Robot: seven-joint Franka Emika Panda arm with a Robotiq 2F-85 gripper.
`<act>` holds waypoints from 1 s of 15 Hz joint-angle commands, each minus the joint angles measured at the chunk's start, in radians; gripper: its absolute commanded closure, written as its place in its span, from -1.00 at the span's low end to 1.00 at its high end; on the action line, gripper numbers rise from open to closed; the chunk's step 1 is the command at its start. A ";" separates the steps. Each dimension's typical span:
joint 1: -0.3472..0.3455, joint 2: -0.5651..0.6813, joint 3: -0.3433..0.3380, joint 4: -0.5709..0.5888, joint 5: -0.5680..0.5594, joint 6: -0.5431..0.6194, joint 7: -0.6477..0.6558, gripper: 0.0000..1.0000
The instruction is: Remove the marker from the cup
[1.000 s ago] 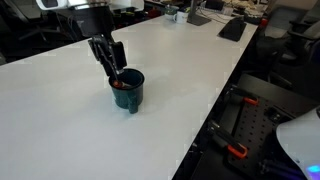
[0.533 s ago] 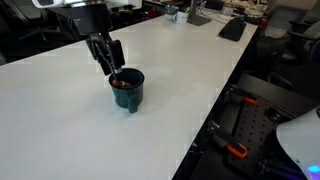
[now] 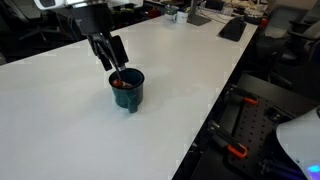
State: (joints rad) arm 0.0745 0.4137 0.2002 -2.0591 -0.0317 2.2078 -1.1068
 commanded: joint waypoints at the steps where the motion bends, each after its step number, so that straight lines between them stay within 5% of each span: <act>1: 0.012 -0.058 -0.010 -0.025 -0.030 -0.009 0.062 -1.00; 8: 0.013 -0.147 -0.005 -0.096 -0.060 0.051 0.085 -1.00; 15: -0.003 -0.230 0.016 -0.265 0.028 0.228 0.033 -1.00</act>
State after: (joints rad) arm 0.0756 0.2439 0.2057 -2.2367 -0.0399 2.3729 -1.0570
